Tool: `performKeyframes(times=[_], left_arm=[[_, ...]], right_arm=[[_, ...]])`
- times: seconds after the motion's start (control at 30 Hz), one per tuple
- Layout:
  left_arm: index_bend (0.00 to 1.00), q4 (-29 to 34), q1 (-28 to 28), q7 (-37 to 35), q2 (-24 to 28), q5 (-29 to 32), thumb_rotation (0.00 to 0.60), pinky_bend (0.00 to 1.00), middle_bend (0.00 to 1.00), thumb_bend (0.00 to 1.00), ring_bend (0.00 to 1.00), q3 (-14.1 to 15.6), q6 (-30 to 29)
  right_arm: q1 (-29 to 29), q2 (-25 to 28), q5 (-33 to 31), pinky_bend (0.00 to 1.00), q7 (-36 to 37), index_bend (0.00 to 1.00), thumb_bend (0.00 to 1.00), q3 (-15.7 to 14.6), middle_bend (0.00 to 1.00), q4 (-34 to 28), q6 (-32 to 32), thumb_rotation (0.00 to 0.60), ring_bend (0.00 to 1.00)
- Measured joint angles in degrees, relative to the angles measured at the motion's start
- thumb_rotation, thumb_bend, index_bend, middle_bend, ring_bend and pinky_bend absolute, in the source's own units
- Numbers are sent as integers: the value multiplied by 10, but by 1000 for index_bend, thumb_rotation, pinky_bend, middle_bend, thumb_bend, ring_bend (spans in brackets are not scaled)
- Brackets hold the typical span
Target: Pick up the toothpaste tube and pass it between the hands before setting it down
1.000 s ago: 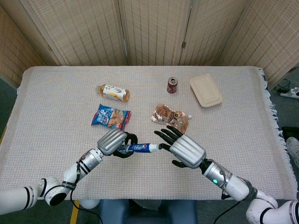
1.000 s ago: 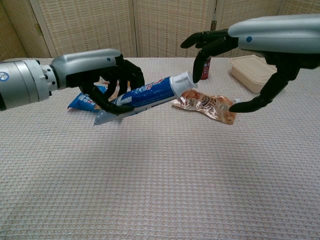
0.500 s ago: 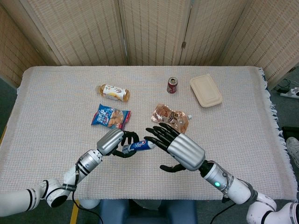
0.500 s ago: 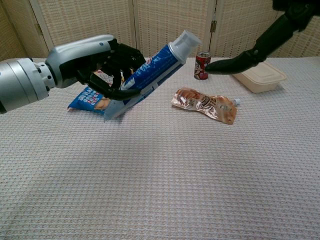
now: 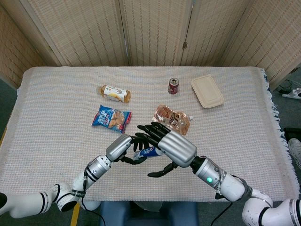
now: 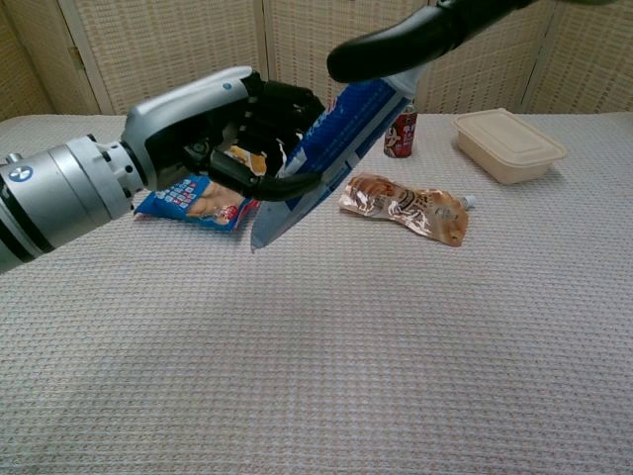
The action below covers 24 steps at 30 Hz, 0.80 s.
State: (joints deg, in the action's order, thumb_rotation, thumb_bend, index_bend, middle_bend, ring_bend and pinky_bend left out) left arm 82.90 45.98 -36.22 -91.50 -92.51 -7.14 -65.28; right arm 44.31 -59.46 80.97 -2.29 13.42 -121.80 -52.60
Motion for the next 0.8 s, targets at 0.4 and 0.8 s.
performKeyframes(times=[0.4,0.8], left_arm=[[680,0,6,-56,-8,13,600,645,739,657,622,-6,1],[680,-6,10,-63,-15,15,600,634,739,658,622,-8,-4]], right_arm=[[-1,-20,3,0,-21,0,124,-9,0,18,-13,279,0],[10,-46,-14,0,-30,0,124,-8,0,37,-12,275,0]])
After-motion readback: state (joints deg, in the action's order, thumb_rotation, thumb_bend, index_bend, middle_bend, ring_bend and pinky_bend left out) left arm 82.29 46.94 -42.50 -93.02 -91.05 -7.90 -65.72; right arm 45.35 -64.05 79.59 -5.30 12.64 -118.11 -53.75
